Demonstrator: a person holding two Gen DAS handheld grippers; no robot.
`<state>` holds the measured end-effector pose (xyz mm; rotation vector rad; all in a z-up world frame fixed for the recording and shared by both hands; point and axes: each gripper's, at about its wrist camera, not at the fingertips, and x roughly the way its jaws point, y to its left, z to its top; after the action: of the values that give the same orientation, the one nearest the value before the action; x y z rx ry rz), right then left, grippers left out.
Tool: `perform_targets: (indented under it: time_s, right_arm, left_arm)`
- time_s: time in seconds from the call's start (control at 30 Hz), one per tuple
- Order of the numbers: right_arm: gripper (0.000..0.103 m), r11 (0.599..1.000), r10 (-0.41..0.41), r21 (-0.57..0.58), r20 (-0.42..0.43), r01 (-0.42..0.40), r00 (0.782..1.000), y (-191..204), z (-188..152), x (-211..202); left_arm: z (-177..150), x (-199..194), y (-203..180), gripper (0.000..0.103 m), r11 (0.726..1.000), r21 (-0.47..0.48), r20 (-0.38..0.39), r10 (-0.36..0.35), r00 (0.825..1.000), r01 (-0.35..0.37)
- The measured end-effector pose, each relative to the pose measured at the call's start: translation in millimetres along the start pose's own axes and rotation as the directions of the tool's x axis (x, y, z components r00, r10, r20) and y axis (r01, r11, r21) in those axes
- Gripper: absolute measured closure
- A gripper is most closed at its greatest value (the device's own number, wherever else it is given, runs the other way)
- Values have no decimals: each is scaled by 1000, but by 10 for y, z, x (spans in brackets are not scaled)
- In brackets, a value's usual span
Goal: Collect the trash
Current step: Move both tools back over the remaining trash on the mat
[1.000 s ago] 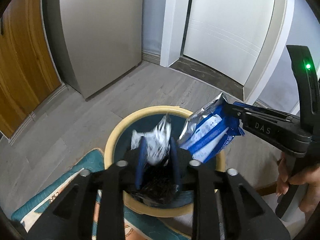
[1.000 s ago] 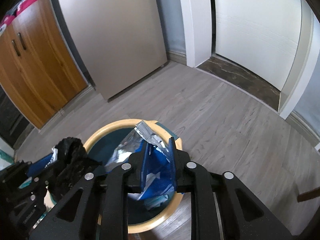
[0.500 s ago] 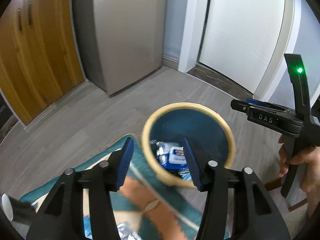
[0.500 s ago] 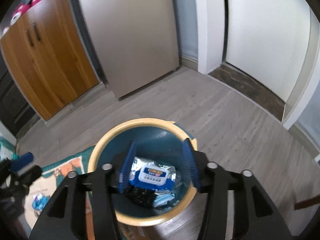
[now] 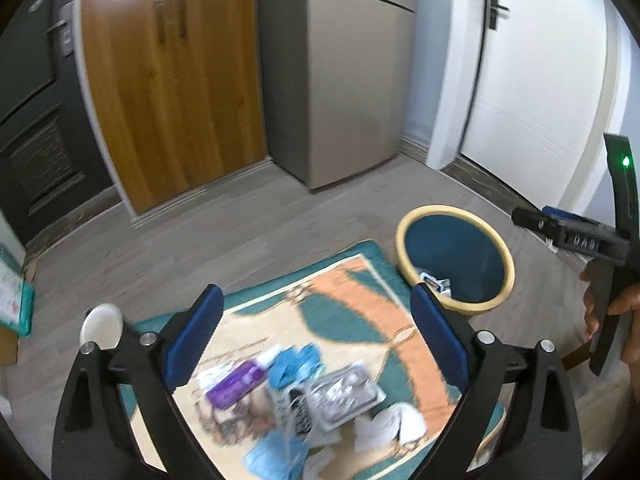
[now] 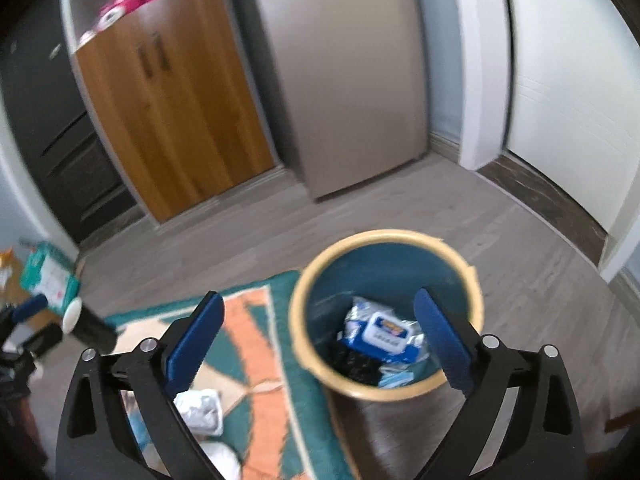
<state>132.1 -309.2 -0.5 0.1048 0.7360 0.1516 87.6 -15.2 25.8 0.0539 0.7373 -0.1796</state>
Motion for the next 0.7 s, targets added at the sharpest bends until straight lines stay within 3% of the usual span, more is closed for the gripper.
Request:
perform_targets:
  time_s: [0.1,0.3,0.43,0.7]
  right_arm:
    - [7,997,-13,-76,-19,11,1000,255,-93,1]
    - [6,996,35,-82,-77,-42,996,546,-259,93]
    - [6,992,20,-123,-123,-36,992,691,-370,243]
    - [6,992,66,-87,-236,-89,970,852,-623,505]
  left_arm:
    - [-180,-122,158,6,999,-35,0,25,1000,-25]
    - [-529,-163,480,6,993,-73,-11,89,996,-89]
    - [-604,-134,624,6,990,-77,-27,113,993,-115]
    - [-748,-106,840,6,985,-114,-49,123,991,-128]
